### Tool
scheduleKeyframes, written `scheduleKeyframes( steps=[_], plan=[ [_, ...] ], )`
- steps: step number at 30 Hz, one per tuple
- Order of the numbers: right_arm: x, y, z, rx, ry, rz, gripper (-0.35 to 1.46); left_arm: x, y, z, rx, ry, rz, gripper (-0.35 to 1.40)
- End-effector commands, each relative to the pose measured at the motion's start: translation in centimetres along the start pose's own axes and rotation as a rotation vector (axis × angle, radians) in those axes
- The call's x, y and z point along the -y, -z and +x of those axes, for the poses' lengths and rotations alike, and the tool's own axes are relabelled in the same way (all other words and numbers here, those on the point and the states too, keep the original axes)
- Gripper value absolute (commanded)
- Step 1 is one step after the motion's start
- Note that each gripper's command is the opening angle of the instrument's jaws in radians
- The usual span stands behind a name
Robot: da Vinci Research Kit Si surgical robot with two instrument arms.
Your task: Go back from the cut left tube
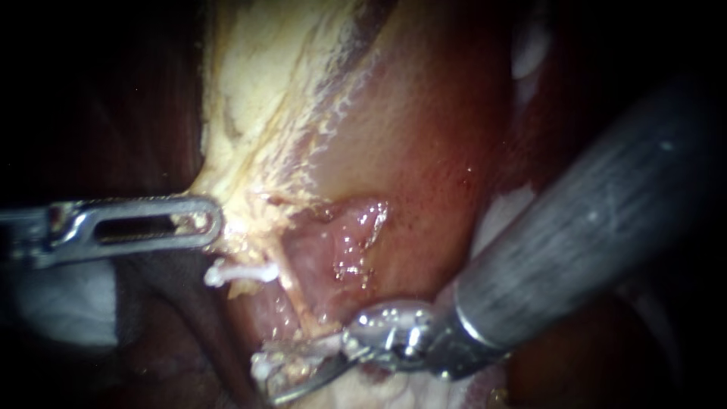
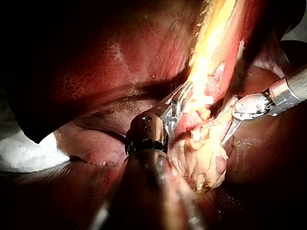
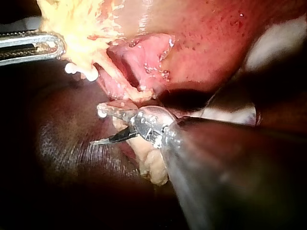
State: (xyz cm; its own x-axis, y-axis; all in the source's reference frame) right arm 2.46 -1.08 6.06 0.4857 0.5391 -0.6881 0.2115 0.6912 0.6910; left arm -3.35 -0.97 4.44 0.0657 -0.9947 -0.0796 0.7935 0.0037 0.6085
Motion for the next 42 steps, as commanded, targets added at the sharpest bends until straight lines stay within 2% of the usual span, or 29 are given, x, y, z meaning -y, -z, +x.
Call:
scheduleKeyframes(
  steps=[1,5,8,11,14,18,25,29,35,42],
  plan=[
    [0.01,0.09,0.00,-0.006,0.017,-0.016,1.39,0.00,0.00,0.00,0.000,0.000,0.000,-0.35],
    [0.04,0.61,-0.01,-0.032,0.097,-0.073,1.43,0.00,0.00,0.00,0.000,0.000,0.000,-0.35],
    [0.03,1.05,0.06,-0.059,0.154,-0.117,1.43,0.00,-0.01,0.00,0.000,0.000,0.000,-0.35],
    [0.03,1.45,0.15,-0.066,0.193,-0.160,1.43,0.00,-0.01,0.00,0.000,0.000,0.000,-0.35],
    [0.03,1.75,0.20,-0.067,0.213,-0.200,1.43,0.00,-0.01,0.00,0.000,0.000,0.000,-0.35],
    [0.03,2.07,0.25,-0.090,0.234,-0.247,1.43,0.00,-0.01,0.00,0.000,0.000,0.000,-0.35],
    [0.05,2.20,0.27,-0.093,0.248,-0.263,1.43,0.05,-0.08,-0.01,0.006,0.002,0.000,-0.35],
    [0.04,2.19,0.27,-0.095,0.254,-0.264,1.43,0.10,-0.27,0.04,0.023,0.004,0.038,-0.35],
    [0.03,2.18,0.27,-0.095,0.254,-0.265,1.43,0.19,-0.59,0.10,0.030,0.003,0.071,-0.35],
    [0.01,2.15,0.28,-0.096,0.265,-0.268,1.43,0.25,-0.76,0.05,0.039,0.003,0.087,-0.35]
  ],
)
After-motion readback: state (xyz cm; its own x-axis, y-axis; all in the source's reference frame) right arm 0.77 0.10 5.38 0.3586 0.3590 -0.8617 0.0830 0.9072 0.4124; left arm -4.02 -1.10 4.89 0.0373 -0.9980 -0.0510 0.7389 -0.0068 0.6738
